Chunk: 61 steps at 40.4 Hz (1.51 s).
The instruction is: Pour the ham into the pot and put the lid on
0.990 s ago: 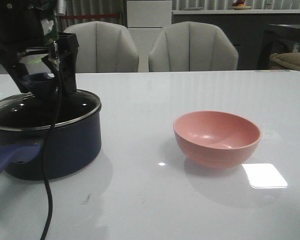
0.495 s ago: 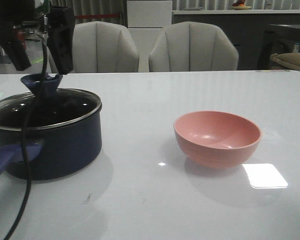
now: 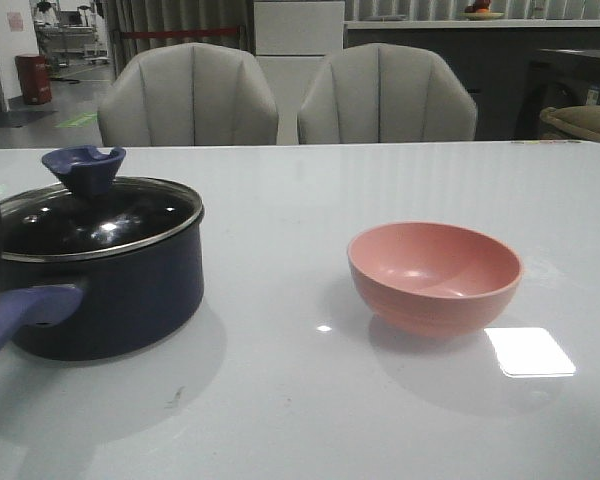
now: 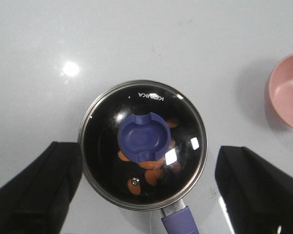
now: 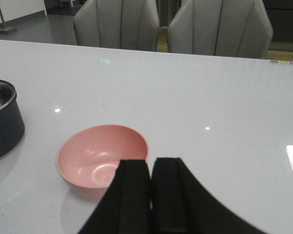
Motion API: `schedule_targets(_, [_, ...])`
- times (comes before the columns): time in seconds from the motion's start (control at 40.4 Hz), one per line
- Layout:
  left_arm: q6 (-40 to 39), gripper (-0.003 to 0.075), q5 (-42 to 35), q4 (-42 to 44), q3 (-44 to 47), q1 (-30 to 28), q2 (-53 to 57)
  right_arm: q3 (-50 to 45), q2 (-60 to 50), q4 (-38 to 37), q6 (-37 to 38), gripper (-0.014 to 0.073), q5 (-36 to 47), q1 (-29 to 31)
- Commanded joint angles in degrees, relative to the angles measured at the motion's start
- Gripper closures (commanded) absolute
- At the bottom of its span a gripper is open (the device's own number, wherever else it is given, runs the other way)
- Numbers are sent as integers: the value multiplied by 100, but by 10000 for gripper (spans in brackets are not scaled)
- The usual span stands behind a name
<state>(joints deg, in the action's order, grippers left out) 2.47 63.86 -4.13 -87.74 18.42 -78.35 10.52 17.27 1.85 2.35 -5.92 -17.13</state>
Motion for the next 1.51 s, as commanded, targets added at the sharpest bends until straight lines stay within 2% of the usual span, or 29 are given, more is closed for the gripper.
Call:
schedule_targets(0.0, [-4, 136, -589, -43, 293, 34, 761, 154, 26, -5, -53, 447, 486, 21])
schedule_targets(0.322, [-4, 136, -1540, -43, 2262, 34, 2669, 154, 26, -5, -53, 447, 486, 21])
schedule_targets(0.718, [-4, 136, -3836, -32, 5130, 34, 5480, 154, 26, -5, -53, 447, 486, 21])
schedule_targets(0.891, [-4, 136, -4479, -32, 6270, 34, 6625, 154, 26, -5, -53, 447, 486, 21])
schedule_targets(1.188, [-4, 145, -4960, -32, 7393, 34, 7057, 154, 26, -5, -53, 447, 486, 21])
schedule_targets(1.263, [-4, 213, -5194, -32, 7441, 34, 7057, 154, 26, -5, -53, 447, 486, 21])
schedule_targets(1.288, [-4, 303, -5255, -32, 7441, 34, 7057, 154, 26, -5, -53, 447, 486, 21])
schedule_targets(1.411, [-4, 589, -5343, -32, 7441, 34, 7057, 154, 26, -5, -53, 447, 486, 21])
schedule_targets(1.436, [-4, 624, -5353, -32, 7441, 34, 7057, 154, 26, -5, -53, 447, 486, 21])
schedule_targets(1.486, [-4, 591, -5364, -32, 7441, 34, 7057, 154, 26, -5, -53, 447, 486, 21])
